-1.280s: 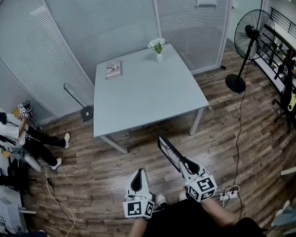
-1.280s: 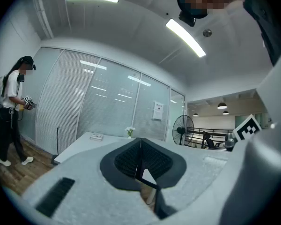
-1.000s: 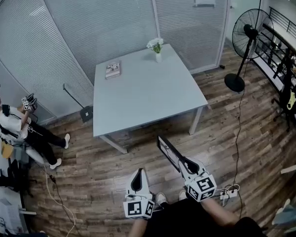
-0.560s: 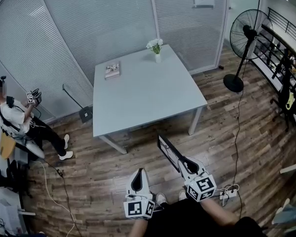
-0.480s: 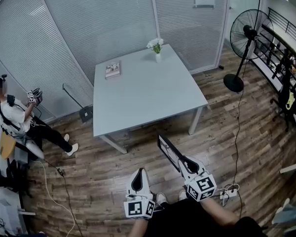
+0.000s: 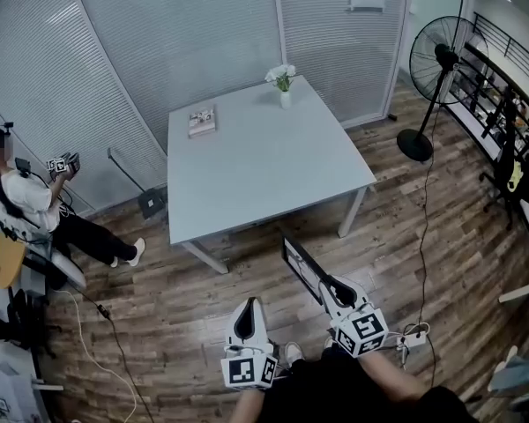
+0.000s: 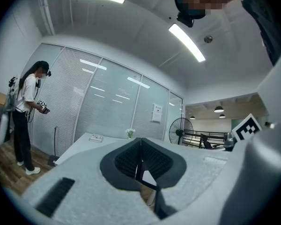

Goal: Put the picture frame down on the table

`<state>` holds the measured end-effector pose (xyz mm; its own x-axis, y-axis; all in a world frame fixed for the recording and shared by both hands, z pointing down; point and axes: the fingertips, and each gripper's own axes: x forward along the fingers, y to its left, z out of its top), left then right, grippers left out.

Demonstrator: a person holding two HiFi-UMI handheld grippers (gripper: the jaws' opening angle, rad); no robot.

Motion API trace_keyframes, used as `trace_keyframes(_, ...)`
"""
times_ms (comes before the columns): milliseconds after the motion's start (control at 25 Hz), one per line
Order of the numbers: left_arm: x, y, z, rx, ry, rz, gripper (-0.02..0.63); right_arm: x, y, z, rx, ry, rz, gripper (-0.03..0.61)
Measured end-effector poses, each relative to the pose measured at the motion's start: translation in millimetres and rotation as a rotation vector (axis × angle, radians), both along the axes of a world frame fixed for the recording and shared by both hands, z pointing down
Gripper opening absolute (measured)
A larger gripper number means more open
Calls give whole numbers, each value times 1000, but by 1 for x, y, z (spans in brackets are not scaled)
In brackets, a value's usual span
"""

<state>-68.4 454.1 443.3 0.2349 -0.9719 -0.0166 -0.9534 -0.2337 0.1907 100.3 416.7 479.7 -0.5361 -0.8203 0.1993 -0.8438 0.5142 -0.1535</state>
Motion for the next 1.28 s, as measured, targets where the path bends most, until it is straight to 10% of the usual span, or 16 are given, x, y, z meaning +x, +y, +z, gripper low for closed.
trace_keyframes(680,-48,-86,10,-2,9,4,20,-52,-88,12,4,1,-19,71)
trace_keyframes(1280,-35,-279,5,-42,1,-80,20,-42,-283,13,-27,-1,-113,72)
